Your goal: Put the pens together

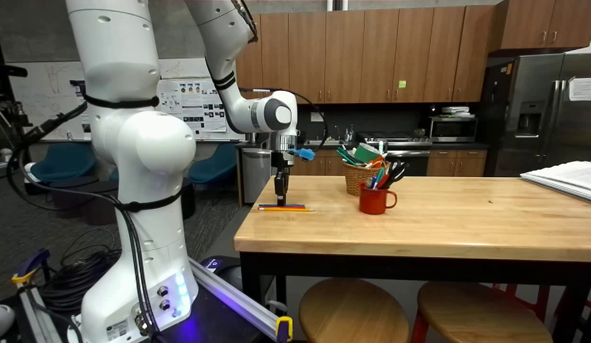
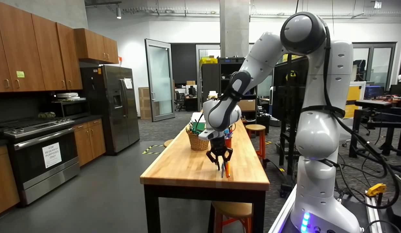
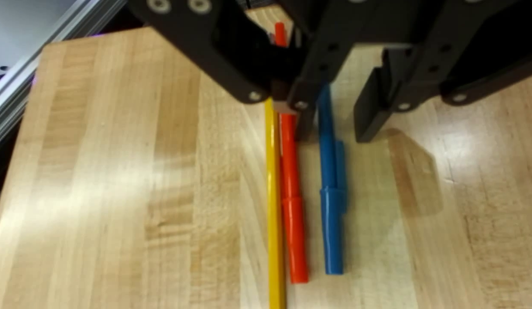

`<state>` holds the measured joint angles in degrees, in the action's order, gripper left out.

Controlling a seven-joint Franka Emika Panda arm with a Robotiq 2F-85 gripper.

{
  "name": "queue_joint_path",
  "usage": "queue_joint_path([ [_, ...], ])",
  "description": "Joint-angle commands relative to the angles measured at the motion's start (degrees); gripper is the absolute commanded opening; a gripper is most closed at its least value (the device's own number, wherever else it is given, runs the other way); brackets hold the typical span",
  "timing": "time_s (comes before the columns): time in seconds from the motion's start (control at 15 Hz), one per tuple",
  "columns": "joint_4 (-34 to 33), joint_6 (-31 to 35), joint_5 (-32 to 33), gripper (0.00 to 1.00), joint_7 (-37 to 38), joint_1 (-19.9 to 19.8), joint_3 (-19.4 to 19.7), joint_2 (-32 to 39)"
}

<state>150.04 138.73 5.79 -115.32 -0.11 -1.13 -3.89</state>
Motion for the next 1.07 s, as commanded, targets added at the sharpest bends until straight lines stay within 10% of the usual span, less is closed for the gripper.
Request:
queue_joint_path([
  [0.0, 0.9, 0.1, 1.1, 0.64, 1.4, 0.3, 0.7, -2.0],
  [0.4, 0.0, 0.2, -1.7, 1.0, 8.8, 0.3, 1.2, -4.1],
  [1.0, -2.7, -1.5, -5.8, 1.0, 34.1, 0.8, 0.8, -5.3],
])
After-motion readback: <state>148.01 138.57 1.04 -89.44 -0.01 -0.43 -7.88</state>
